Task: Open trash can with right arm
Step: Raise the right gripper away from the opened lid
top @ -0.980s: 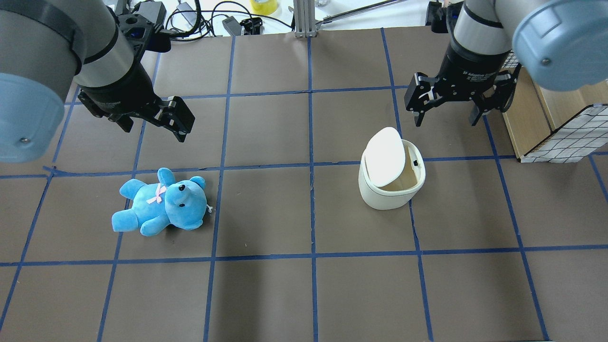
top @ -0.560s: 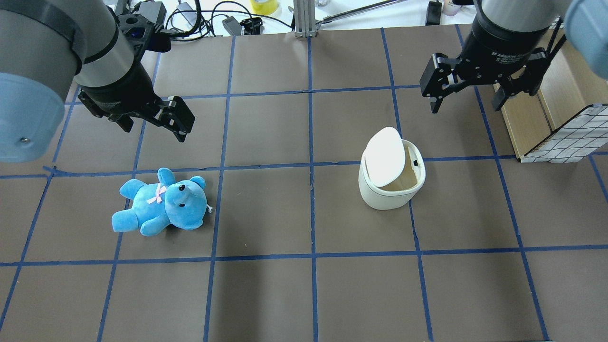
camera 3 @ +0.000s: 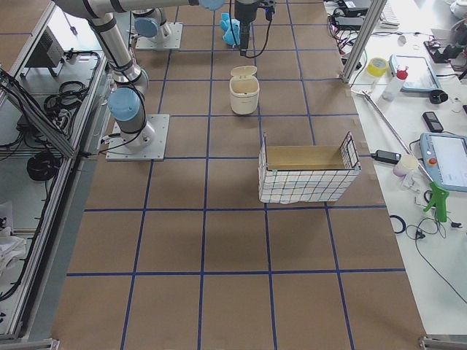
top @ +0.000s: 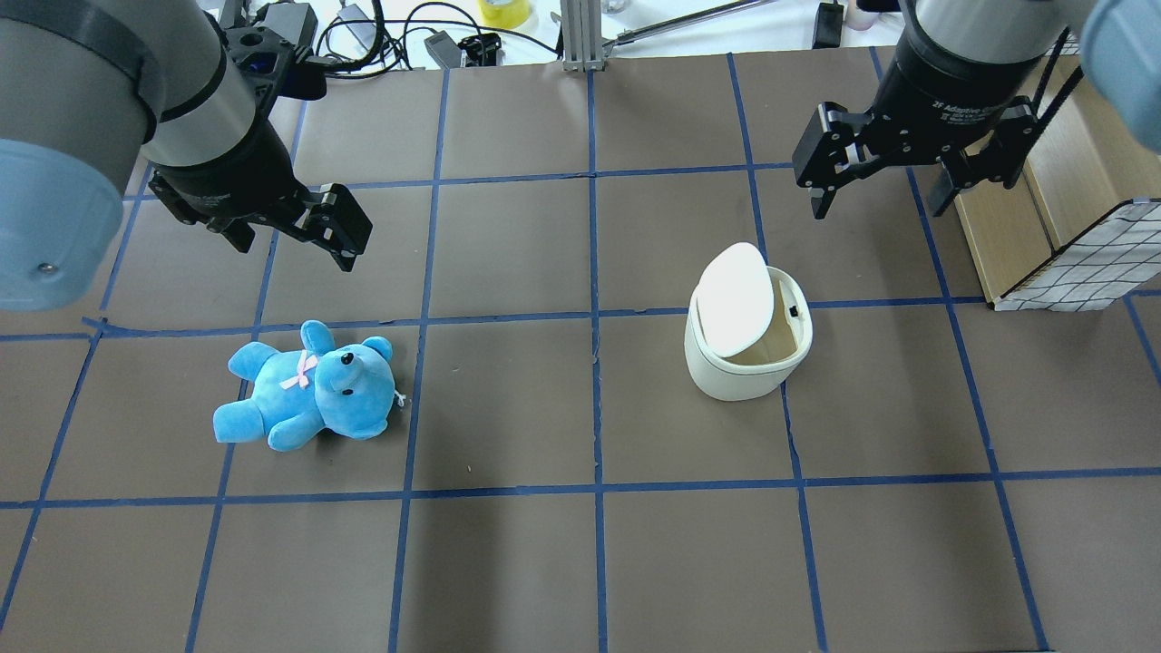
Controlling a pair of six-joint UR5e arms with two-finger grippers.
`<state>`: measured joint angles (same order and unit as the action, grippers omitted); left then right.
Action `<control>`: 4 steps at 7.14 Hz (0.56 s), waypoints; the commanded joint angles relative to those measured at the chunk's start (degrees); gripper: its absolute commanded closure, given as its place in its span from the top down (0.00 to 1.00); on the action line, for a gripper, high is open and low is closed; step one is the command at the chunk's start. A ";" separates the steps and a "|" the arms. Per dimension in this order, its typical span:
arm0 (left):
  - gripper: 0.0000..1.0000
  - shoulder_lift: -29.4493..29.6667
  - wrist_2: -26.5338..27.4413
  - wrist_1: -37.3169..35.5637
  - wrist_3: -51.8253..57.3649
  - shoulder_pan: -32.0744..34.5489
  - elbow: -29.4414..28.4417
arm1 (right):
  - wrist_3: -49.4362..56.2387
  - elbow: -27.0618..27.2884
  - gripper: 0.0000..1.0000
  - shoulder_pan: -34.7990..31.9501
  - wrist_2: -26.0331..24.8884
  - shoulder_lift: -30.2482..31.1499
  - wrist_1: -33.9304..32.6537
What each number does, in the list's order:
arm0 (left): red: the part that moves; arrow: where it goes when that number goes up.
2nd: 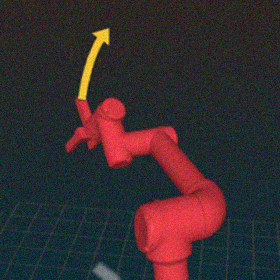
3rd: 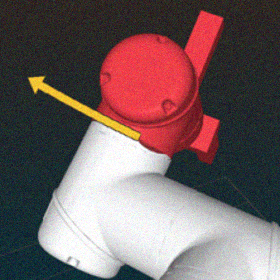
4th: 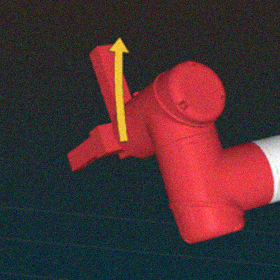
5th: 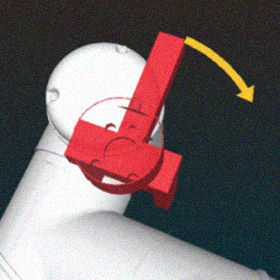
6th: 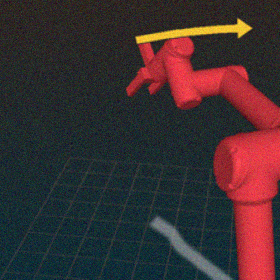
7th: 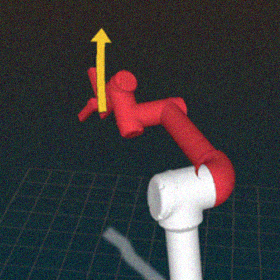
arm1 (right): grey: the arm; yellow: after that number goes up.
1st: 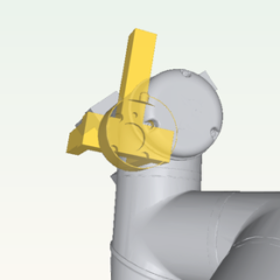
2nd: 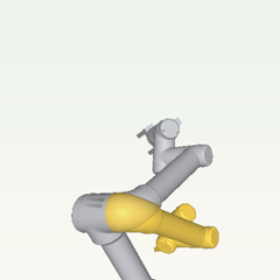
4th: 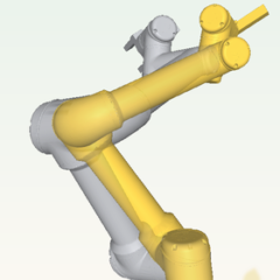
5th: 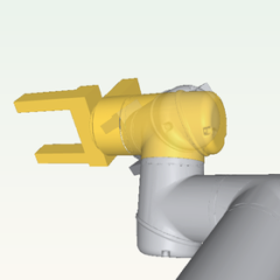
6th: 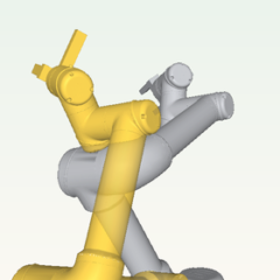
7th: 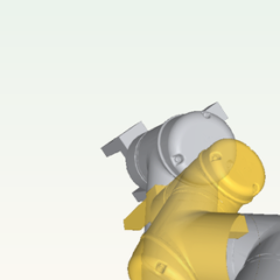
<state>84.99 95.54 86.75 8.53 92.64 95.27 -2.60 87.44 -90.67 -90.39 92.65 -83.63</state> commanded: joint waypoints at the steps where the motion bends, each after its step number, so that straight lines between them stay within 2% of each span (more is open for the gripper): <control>1: 1.00 0.00 0.00 0.00 0.00 0.00 0.00 | -0.03 0.02 1.00 0.05 -0.05 -0.01 -0.40; 4: 1.00 0.00 0.00 0.00 0.00 0.00 0.00 | -0.03 0.02 1.00 -0.03 0.21 0.08 0.22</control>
<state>84.99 95.54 86.75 8.52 92.64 95.27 -2.64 87.45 -90.69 -90.28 92.72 -83.55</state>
